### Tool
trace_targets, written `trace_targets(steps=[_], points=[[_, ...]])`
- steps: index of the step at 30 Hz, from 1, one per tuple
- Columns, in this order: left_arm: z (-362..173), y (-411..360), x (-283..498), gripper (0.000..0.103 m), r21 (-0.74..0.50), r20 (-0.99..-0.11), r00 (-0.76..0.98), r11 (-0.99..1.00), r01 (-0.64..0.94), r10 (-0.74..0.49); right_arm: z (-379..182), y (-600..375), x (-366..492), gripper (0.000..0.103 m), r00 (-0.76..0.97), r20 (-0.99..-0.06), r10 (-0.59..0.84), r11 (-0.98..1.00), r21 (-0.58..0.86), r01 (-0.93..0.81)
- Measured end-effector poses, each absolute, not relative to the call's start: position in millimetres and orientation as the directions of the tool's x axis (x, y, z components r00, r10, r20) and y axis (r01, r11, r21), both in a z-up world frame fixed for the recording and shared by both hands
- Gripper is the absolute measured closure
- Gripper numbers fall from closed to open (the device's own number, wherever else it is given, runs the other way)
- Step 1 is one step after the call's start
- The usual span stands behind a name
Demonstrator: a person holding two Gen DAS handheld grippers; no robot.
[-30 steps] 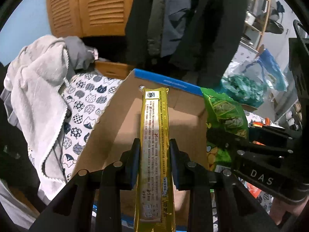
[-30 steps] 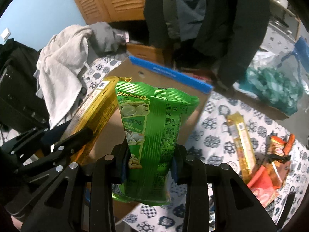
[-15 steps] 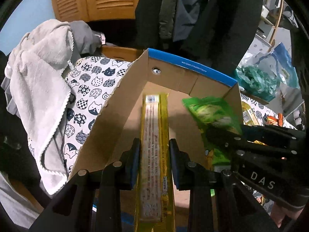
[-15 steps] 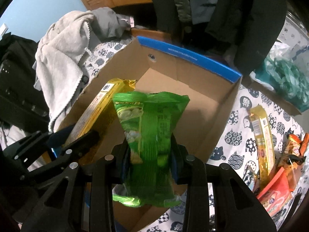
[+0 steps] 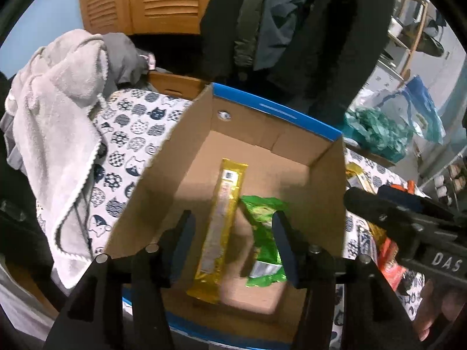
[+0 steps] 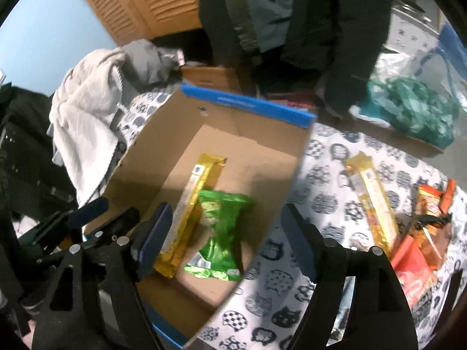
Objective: Organize snacks
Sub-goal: 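Withdraw both tools from the box back over the snack pile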
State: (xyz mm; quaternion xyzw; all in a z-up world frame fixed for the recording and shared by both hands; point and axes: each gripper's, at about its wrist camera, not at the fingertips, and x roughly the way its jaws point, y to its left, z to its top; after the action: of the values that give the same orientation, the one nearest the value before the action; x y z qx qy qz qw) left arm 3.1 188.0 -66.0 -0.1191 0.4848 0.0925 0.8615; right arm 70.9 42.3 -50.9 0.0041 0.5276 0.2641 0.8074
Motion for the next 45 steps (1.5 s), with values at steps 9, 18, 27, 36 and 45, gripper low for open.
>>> trace_targets(steps=[9, 18, 27, 36, 45], points=[[-65.3, 144.5, 4.8, 0.039, -0.148, -0.865, 0.499, 0.974, -0.172, -0.043, -44.4, -17.5, 61.6, 0.023, 0.340, -0.864, 0.371, 0.899, 0.242, -0.366], [-66.7, 97.3, 4.4, 0.035, -0.139, -0.875, 0.476, 0.987, -0.076, -0.086, -41.8, -77.2, 50.9, 0.021, 0.369, -0.876, 0.311, 0.932, 0.205, -0.300], [-73.1, 60.0, 6.4, 0.033, -0.172, -0.886, 0.440, 0.985, -0.016, -0.148, -50.1, -138.5, 39.4, 0.021, 0.390, -0.887, 0.247, 0.961, 0.172, -0.218], [-89.1, 27.4, 13.3, 0.033, -0.173, -0.908, 0.384, 0.985, 0.019, -0.167, -73.6, -201.1, 34.9, 0.021, 0.370, -0.911, 0.184, 0.983, 0.164, -0.083], [-107.4, 2.3, 20.0, 0.033, -0.140, -0.928, 0.342, 0.989, 0.052, -0.149, -108.9, -250.4, 31.8, 0.021, 0.314, -0.946, 0.074, 0.996, 0.087, 0.026]])
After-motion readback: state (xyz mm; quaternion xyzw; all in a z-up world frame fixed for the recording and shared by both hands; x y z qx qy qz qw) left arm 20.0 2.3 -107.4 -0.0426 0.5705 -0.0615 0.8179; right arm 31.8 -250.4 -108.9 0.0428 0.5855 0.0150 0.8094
